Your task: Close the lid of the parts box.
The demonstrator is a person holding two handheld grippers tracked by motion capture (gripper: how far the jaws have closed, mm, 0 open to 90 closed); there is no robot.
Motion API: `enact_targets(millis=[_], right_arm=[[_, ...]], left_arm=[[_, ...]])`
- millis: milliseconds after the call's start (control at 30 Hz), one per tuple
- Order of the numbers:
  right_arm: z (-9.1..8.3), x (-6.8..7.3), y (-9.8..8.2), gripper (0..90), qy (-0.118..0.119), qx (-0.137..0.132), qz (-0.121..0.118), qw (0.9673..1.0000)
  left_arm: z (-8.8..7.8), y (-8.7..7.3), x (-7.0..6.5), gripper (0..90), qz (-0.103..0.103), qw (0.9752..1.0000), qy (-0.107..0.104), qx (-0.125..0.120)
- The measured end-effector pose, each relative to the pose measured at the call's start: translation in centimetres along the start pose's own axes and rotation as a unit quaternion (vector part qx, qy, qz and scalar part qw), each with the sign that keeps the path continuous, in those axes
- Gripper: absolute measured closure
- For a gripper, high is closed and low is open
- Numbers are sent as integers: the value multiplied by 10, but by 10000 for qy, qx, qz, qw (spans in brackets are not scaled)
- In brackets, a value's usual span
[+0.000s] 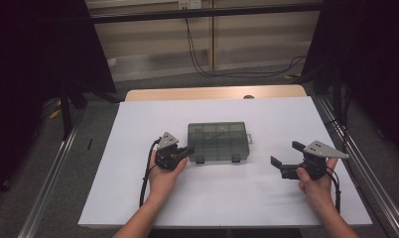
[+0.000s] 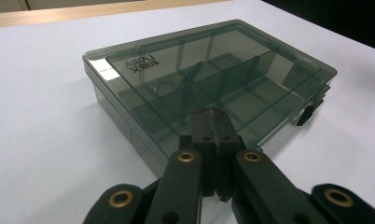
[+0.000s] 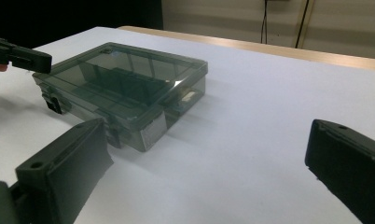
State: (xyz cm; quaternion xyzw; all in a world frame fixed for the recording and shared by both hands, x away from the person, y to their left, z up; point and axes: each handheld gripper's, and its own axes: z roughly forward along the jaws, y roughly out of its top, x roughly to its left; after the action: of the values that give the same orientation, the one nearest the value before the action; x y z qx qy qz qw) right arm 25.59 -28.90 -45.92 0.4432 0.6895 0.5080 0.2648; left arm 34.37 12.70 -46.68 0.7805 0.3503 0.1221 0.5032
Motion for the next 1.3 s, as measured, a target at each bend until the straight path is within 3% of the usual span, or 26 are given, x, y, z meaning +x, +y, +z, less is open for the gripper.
enact_targets(millis=[500,800,867,933,967,1067,1167,1200,1267,1300], right_arm=[[-29,-10,-12,0,-120,78,92,9999],[-28,-12,-17,0,-165,93,85,9998],[-28,-12,-17,0,-163,89,70,9998],[-28,-12,-17,0,-153,87,66,9998],[-28,-12,-17,0,-135,71,92,9998],[-29,-12,-17,0,-140,74,101,9998],[-30,-12,-18,0,-93,108,60,9999],[-30,-12,-18,0,-93,108,60,9999],[-30,-12,-18,0,-81,108,62,9999],[-30,-12,-18,0,-82,106,61,9999]], left_arm=[[0,0,1,900,-50,10000,-53,12],[-6,6,-1,896,25,10000,1,-7],[-8,6,-1,781,-2,10000,-61,-53],[-11,6,-3,735,35,9999,-42,-124],[-14,6,-6,627,62,9999,-36,-143],[-17,6,-8,425,140,9998,-34,-151],[-22,6,-10,259,72,9997,-52,-214],[-25,5,-10,259,7,9996,-74,-261],[-30,4,-8,164,-48,9996,13,-272],[-33,4,-7,77,-41,9996,36,-291]])
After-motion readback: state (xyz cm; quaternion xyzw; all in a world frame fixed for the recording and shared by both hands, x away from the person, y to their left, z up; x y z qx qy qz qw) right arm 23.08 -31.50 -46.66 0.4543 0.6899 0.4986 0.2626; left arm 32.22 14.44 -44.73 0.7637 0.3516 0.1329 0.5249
